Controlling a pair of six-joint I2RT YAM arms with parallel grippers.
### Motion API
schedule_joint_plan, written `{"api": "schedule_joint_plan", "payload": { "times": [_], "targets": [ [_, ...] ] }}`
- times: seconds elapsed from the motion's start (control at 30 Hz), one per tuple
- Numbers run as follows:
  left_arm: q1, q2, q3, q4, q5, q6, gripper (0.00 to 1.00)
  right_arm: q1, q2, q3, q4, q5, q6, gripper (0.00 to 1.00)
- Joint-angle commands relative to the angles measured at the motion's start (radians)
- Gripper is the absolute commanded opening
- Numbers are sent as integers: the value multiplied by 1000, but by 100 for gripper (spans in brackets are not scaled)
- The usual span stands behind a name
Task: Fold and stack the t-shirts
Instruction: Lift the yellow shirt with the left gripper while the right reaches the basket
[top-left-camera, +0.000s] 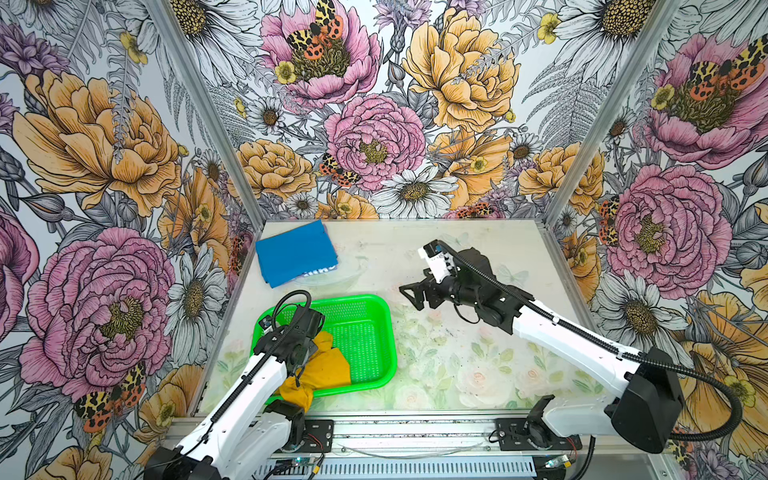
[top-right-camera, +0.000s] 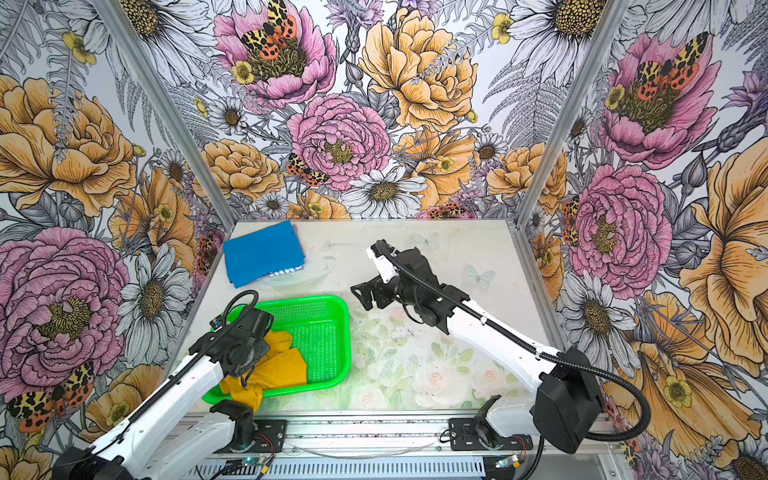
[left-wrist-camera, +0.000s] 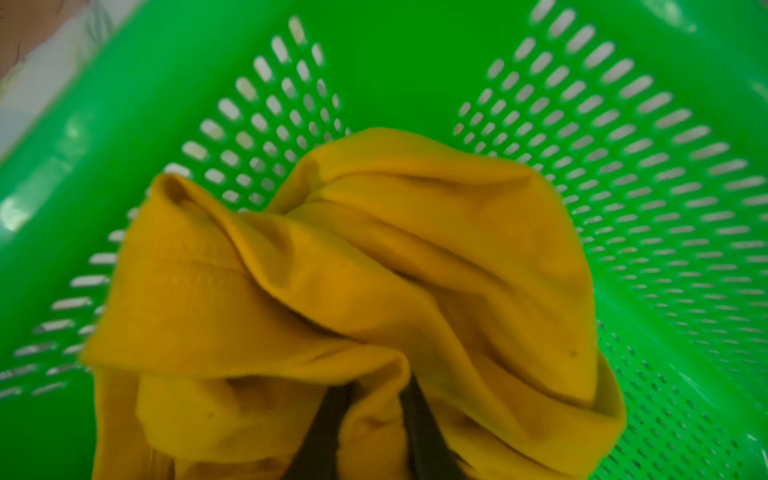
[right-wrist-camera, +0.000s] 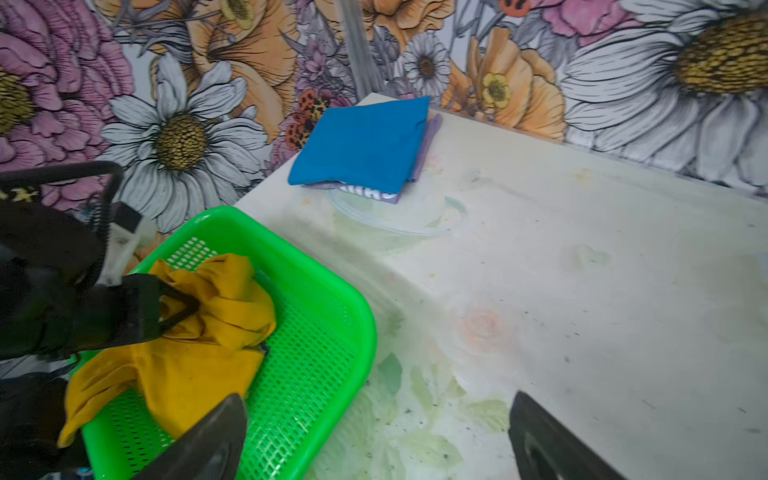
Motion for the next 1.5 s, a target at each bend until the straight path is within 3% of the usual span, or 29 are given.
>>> {"api": "schedule_joint_plan", "payload": {
  "times": [0.0,0.07,0.23,0.43,0.57,0.73,0.83,1.07,1.3,1.47],
  "targets": [
    [25,-57,128,95,45,179,0,89,116,82,-16,-38,92,99],
    [55,-64,219,77,71,254,0,130,194,127,-16,-51,119,99],
    [155,-24,506,21,253,431,0,188,376,232,-16,-31,187,99],
    [176,28,857,-92,211,540,0,203,496,294,-18,-31,240,100],
    [180,60,1071,-92,252,590,0,226,548,332,-44,1,266,99],
    [180,177,1387,-90,509,649,0,228,617,368,-105,138,329,100],
    [181,236,1548,-87,607,653,0,196,635,344,-103,211,382,99],
    [181,307,1797,-88,612,694,0,36,575,216,-105,367,443,100],
    [180,288,1756,-88,585,732,0,-329,349,-42,-105,538,520,99],
    [182,267,1744,-91,521,775,0,-495,194,-150,-105,625,482,100]
  ]
}}
